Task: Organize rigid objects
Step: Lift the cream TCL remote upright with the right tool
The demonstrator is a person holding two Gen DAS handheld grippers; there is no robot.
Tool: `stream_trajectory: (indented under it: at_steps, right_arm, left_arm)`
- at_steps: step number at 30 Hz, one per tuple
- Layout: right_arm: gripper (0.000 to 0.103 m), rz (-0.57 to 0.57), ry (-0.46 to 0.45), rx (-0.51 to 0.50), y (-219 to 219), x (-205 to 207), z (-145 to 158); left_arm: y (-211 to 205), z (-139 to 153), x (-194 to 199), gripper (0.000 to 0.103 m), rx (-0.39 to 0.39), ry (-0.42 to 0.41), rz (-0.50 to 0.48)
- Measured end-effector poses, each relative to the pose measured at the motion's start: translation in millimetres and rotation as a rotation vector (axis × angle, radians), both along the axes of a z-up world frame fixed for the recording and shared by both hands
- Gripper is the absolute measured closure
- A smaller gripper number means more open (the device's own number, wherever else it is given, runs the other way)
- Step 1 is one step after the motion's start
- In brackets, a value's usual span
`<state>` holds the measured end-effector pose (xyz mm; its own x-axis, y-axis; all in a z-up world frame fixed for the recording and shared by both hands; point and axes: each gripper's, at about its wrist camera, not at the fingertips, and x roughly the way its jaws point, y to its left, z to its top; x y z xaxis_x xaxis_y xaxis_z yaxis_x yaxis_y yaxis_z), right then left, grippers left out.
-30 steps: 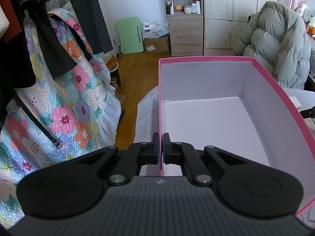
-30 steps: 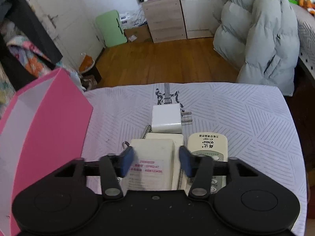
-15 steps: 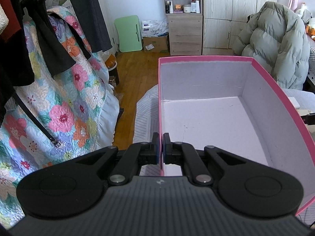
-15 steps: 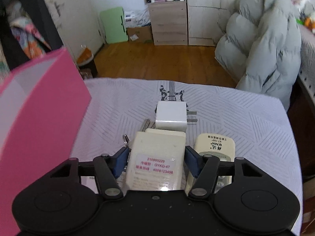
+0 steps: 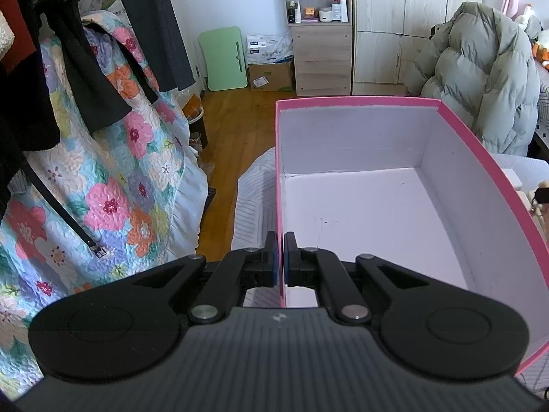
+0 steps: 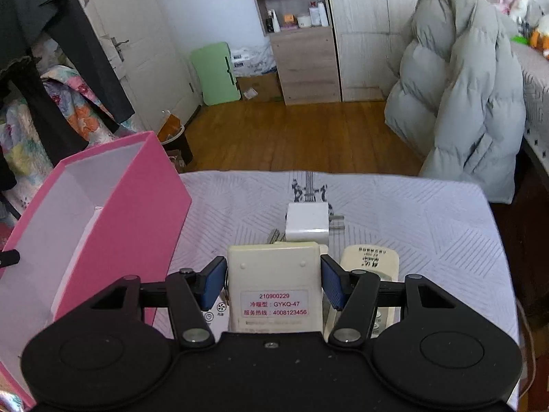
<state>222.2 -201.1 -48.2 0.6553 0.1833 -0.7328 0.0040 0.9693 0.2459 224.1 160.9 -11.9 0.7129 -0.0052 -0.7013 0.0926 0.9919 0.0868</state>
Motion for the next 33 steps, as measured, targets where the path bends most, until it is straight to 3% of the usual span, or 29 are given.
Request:
stream_trajectory:
  at_steps: [10,11,15,17,21,23,26,29,33]
  right_arm:
    - [0.040,-0.043,0.095,0.202,-19,27,-27]
    - [0.051,-0.046,0.100,0.197,-18,28,-29]
    - [0.074,-0.044,0.093,0.207,-20,28,-30]
    - [0.077,-0.032,0.092,0.201,-21,28,-28]
    - [0.068,0.020,0.095,0.100,-11,23,-19]
    - [0.045,0.064,0.069,0.062,-4,15,-14]
    - [0.028,0.149,0.048,-0.044,11,6,-8]
    - [0.027,0.223,0.048,-0.185,30,9,-10]
    - [0.027,0.282,0.076,-0.294,48,16,-20]
  left_arm:
    - [3,1,2,0.100,-0.013,0.006,-0.001]
    - [5,2,3,0.100,-0.015,0.007,-0.001]
    - [5,2,4,0.100,-0.017,0.008,-0.001]
    - [4,2,4,0.100,-0.013,0.006,-0.004]
    - [4,1,4,0.100,-0.017,0.008,-0.002]
    - [4,1,4,0.100,-0.017,0.008,-0.001]
    - [4,1,3,0.100,-0.016,0.008,-0.004]
    - [4,0,3,0.100,-0.009,0.004,0.000]
    - [4,1,3,0.101,-0.011,0.013,0.007]
